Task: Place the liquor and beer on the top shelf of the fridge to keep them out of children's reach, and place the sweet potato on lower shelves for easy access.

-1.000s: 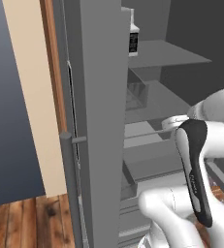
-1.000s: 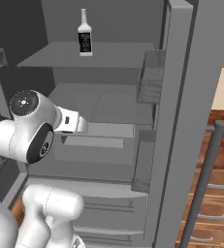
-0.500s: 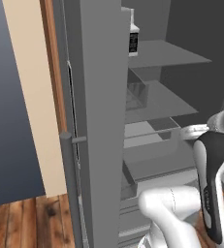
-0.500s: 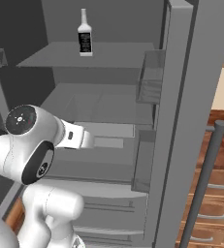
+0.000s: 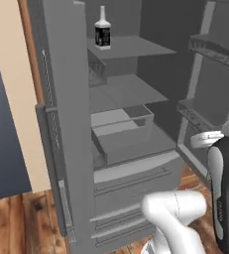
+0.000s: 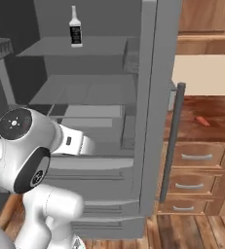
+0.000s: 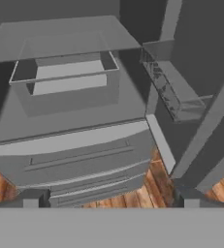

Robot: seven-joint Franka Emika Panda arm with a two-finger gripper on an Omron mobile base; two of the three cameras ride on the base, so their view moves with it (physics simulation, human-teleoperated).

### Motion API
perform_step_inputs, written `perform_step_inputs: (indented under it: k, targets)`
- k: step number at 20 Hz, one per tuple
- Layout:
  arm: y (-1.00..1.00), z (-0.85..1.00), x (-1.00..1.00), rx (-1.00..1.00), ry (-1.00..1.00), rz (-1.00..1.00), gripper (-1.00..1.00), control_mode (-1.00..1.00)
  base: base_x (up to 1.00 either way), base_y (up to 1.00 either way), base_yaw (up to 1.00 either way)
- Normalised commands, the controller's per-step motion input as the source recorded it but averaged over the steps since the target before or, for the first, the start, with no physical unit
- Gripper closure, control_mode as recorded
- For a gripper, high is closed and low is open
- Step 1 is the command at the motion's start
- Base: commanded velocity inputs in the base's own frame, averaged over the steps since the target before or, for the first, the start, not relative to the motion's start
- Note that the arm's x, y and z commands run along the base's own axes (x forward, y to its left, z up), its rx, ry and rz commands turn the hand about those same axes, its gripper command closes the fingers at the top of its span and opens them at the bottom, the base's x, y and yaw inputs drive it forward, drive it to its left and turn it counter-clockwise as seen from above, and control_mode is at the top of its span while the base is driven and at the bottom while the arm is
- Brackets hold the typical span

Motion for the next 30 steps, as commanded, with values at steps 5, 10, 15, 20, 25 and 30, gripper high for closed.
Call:
perform_step_inputs:
  k: [5, 10, 15, 20, 25, 30]
  targets:
    - [0.00, 0.00, 0.00, 0.00, 0.00, 0.00, -1.00, 1.00, -0.39, -0.60, -0.60]
    - [0.00, 0.00, 0.00, 0.00, 0.00, 0.00, -1.00, 1.00, 0.02, -0.79, -0.67]
    - [0.00, 0.00, 0.00, 0.00, 0.00, 0.00, -1.00, 1.00, 0.43, -0.62, -0.56]
    - [0.00, 0.00, 0.00, 0.00, 0.00, 0.00, -1.00, 1.00, 0.78, -0.54, -0.40]
    - [0.00, 0.00, 0.00, 0.00, 0.00, 0.00, -1.00, 1.00, 0.97, -0.39, -0.21]
    - [0.00, 0.00, 0.00, 0.00, 0.00, 0.00, -1.00, 1.00, 0.84, -0.20, 0.17]
